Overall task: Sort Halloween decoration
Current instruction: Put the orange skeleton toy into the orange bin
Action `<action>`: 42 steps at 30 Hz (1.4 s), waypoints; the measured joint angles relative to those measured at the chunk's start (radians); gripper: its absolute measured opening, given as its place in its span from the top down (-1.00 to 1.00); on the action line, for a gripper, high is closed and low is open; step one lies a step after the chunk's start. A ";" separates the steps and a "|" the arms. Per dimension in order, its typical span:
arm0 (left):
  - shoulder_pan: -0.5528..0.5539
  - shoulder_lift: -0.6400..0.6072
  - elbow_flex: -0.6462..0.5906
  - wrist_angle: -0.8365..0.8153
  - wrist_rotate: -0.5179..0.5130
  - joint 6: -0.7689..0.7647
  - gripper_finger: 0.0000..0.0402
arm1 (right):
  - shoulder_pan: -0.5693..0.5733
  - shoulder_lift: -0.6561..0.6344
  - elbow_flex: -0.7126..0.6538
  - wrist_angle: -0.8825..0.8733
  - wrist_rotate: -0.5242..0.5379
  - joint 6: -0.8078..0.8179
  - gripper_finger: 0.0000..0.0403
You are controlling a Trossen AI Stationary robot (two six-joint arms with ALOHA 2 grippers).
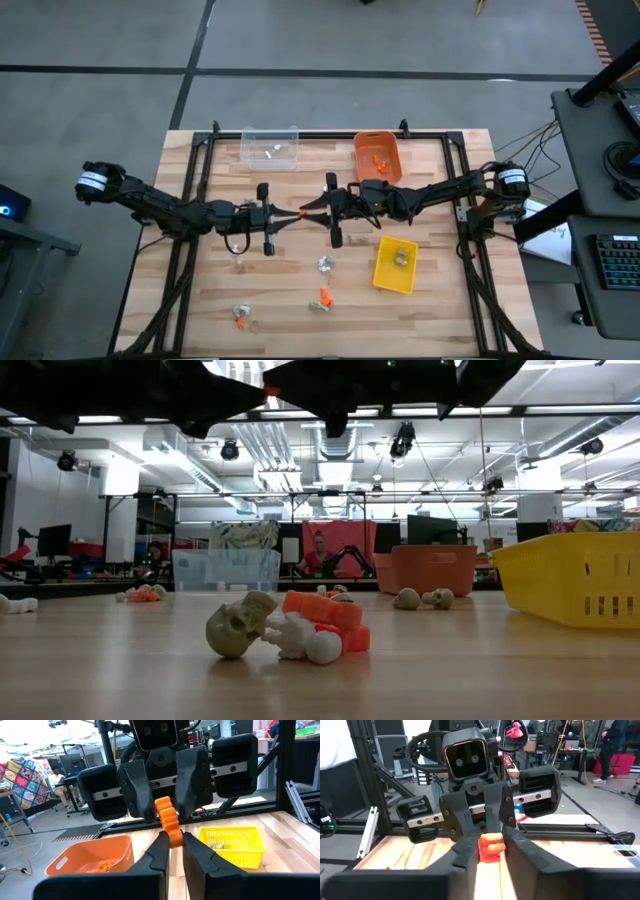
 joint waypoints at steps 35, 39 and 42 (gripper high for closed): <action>0.005 0.035 0.001 -0.057 -0.125 -0.039 0.16 | -0.473 -0.154 0.001 -1.113 0.551 0.352 0.91; 0.006 0.056 0.001 -0.036 -0.131 -0.042 0.16 | -0.537 -0.135 0.000 -1.138 0.547 0.405 0.91; 0.007 0.069 0.001 -0.028 -0.137 -0.042 0.16 | -0.546 -0.134 0.000 -1.127 0.548 0.405 0.88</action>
